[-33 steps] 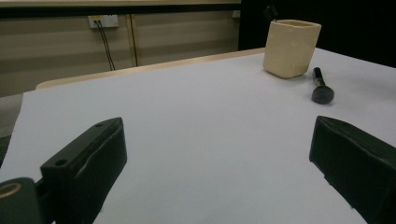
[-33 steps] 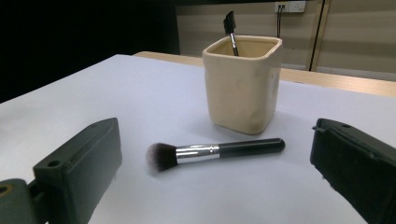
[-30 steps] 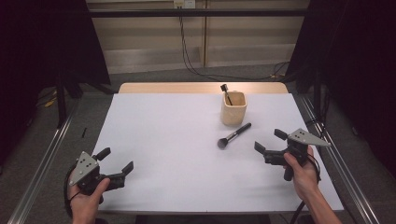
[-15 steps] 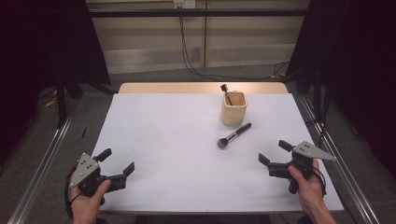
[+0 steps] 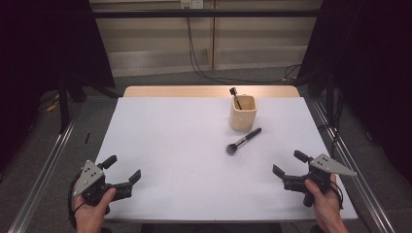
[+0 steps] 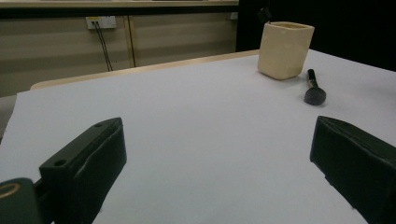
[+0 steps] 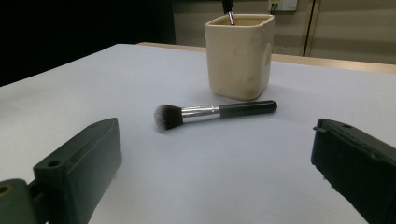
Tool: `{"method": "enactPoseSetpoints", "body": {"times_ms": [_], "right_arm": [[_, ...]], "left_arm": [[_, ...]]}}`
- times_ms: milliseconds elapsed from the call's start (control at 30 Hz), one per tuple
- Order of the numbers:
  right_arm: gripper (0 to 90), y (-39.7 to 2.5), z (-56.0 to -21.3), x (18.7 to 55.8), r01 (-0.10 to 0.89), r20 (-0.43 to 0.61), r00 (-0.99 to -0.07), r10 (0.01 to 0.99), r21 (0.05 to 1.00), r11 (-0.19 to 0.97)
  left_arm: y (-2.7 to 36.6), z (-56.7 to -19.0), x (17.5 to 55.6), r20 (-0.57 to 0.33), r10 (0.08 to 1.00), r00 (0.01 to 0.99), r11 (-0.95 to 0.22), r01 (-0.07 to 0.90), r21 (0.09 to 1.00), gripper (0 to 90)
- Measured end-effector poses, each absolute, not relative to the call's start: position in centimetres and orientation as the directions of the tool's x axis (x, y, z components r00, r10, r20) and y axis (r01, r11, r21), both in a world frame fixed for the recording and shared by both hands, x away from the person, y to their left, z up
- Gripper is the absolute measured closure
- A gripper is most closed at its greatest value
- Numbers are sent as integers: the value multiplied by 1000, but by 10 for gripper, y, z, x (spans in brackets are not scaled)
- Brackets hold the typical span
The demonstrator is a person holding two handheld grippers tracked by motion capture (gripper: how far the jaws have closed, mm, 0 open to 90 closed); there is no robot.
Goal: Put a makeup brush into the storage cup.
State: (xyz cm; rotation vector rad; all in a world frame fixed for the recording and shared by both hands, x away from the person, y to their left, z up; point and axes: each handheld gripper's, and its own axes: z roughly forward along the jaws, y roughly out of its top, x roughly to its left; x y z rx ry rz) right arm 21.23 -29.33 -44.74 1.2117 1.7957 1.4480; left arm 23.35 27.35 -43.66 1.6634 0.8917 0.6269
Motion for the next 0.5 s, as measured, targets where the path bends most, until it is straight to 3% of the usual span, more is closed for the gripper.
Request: {"method": "enactPoseSetpoints", "body": {"times_ms": [500], "right_arm": [[12,-289,-446,221,317,136,-467,874,948,22]], "left_arm": [[275,-437,231,-65,805,589,-109,255,961,43]]}}
